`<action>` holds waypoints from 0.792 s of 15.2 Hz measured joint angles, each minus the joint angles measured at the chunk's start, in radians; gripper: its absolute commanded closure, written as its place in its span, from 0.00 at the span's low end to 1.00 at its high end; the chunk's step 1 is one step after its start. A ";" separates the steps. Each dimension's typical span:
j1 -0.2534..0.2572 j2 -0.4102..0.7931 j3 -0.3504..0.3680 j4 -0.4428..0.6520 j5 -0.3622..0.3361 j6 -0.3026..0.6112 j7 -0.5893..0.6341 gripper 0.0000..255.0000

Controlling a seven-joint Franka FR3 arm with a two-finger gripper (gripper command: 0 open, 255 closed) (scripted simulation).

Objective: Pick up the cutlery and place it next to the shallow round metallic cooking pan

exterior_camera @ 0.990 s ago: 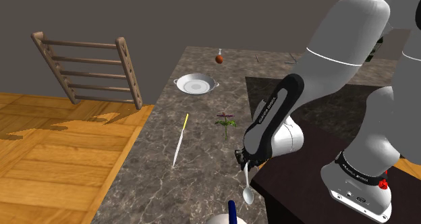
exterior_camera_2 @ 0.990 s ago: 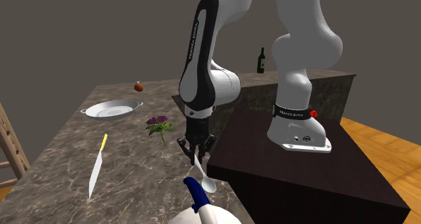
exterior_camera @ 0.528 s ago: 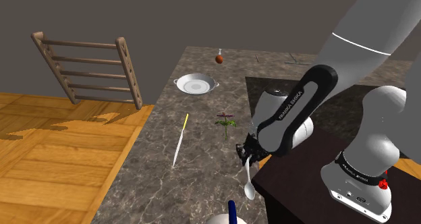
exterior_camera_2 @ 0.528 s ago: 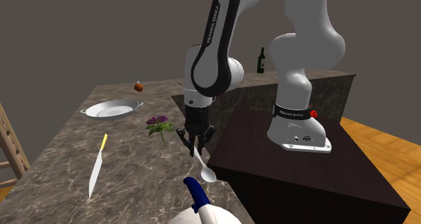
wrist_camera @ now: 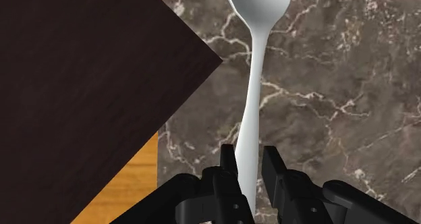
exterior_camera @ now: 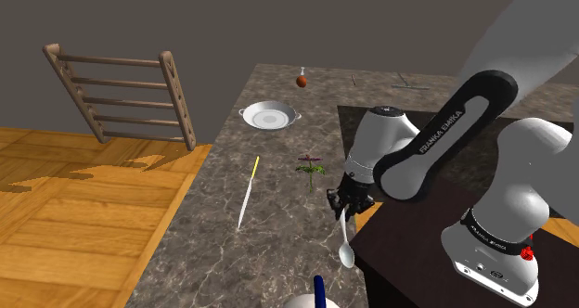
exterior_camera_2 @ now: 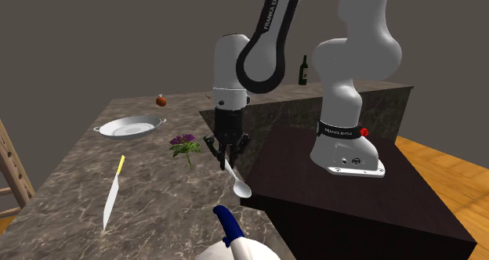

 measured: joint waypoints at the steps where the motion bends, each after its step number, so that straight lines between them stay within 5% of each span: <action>1: -0.006 -0.024 0.000 -0.005 -0.038 -0.017 0.033 1.00; 6: -0.052 -0.112 0.001 -0.009 -0.164 -0.099 0.119 1.00; 12: -0.142 -0.065 -0.113 0.072 -0.199 -0.158 -0.045 1.00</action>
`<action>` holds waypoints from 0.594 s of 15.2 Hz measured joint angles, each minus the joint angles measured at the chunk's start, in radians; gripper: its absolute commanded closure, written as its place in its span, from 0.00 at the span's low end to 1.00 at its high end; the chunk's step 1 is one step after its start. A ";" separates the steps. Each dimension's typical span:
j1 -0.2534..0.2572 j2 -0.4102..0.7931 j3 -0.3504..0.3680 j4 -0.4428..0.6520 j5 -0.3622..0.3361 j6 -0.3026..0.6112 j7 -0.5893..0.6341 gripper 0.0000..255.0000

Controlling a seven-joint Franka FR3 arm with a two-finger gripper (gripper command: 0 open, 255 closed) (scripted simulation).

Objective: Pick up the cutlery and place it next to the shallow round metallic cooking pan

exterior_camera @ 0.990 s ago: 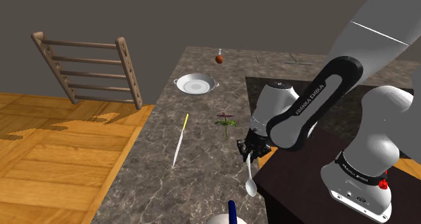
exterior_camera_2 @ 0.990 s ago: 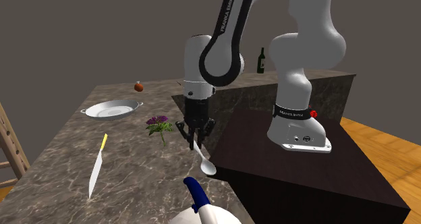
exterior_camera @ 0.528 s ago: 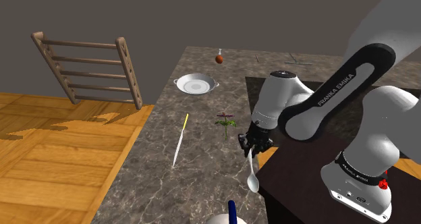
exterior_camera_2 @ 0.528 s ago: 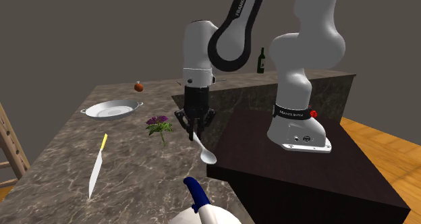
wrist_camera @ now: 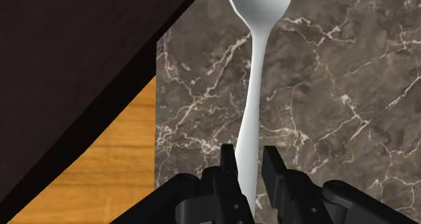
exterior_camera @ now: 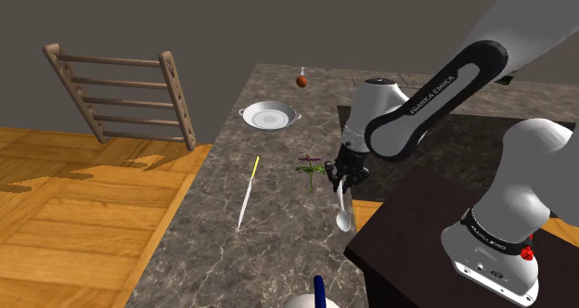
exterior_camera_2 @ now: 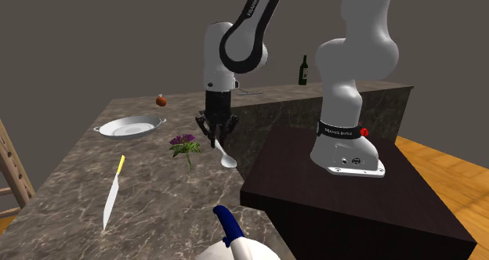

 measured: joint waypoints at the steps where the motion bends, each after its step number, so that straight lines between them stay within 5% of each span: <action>1: -0.013 0.018 -0.018 0.026 -0.001 -0.012 -0.028 1.00; 9: -0.116 0.155 -0.133 0.204 0.031 -0.096 -0.265 1.00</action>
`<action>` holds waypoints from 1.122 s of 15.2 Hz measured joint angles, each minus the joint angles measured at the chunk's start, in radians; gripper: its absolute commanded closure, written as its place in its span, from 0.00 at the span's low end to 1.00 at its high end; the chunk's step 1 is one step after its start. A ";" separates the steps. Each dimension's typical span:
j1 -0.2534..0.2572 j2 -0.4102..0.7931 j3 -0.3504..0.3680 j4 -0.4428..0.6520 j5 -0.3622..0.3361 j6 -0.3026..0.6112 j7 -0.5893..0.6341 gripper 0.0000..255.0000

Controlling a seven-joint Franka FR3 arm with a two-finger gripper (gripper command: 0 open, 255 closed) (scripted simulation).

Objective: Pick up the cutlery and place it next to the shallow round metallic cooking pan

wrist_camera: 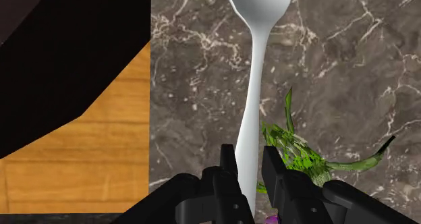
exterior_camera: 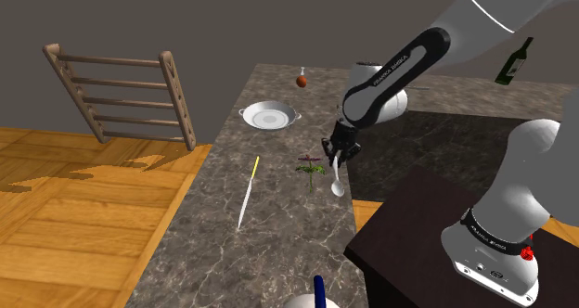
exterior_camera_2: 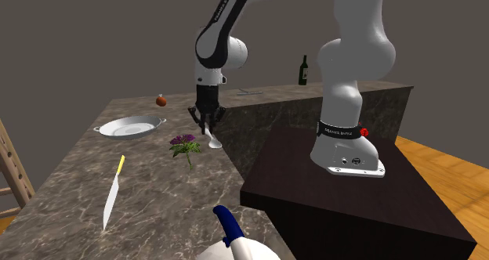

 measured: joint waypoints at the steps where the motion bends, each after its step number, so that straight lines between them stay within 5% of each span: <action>1: -0.015 0.031 -0.010 0.039 0.011 -0.016 -0.031 1.00; 17: -0.271 0.422 -0.071 0.633 0.089 -0.307 -0.317 1.00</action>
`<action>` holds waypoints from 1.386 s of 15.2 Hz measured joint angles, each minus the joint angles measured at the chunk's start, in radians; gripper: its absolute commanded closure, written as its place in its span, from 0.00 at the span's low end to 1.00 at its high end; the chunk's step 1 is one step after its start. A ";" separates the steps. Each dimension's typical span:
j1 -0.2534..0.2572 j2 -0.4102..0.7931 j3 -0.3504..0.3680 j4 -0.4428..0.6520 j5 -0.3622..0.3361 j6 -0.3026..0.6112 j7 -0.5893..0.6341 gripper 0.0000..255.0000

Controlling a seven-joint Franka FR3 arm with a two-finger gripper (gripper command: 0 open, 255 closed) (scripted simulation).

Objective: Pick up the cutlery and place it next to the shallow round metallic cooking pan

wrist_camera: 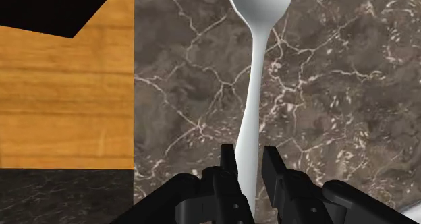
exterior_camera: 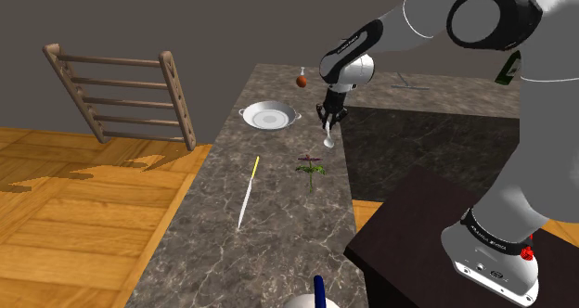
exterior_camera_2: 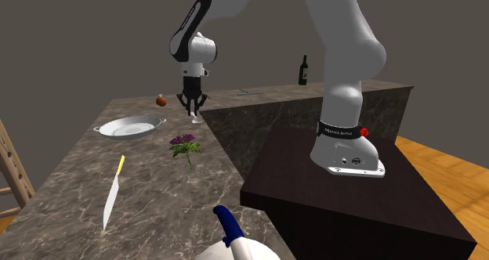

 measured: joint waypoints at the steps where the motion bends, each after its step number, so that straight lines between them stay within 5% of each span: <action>1: -0.018 0.034 0.002 0.054 0.004 -0.023 -0.007 1.00; 6: -0.088 0.154 0.007 0.240 0.015 -0.102 -0.036 1.00; 21: -0.126 0.302 0.055 0.280 0.075 0.001 -0.086 1.00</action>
